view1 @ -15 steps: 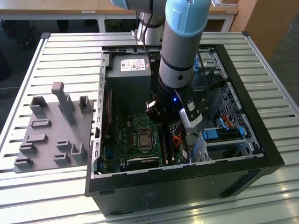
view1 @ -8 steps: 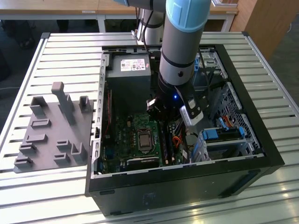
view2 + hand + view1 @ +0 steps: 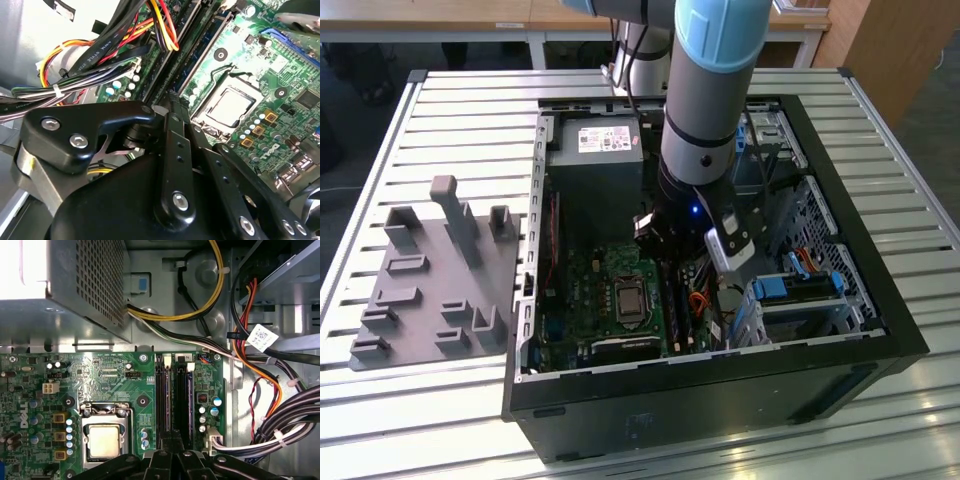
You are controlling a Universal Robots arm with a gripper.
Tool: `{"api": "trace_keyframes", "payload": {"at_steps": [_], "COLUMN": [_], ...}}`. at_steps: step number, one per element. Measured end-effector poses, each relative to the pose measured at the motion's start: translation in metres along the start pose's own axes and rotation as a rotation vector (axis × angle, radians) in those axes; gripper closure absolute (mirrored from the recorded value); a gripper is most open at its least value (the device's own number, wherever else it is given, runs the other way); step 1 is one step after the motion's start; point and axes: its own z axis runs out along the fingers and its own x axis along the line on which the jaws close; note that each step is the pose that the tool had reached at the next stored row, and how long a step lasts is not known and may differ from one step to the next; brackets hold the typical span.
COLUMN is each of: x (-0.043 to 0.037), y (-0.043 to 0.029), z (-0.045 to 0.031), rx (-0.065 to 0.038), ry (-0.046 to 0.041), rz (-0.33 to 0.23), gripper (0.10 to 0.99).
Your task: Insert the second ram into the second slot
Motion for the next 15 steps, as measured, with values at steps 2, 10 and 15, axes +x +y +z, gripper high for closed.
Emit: {"api": "trace_keyframes", "payload": {"at_steps": [2,10,15], "x": [0.0,-0.0001,-0.0001], "y": [0.0,-0.0001,-0.0001], "z": [0.0009,0.0044,0.0075], "rx": [0.0,0.0,0.0], "ry": [0.0,0.0001,0.0], "rz": [0.0,0.0,0.0], "gripper": [0.98,0.98,0.98]}}
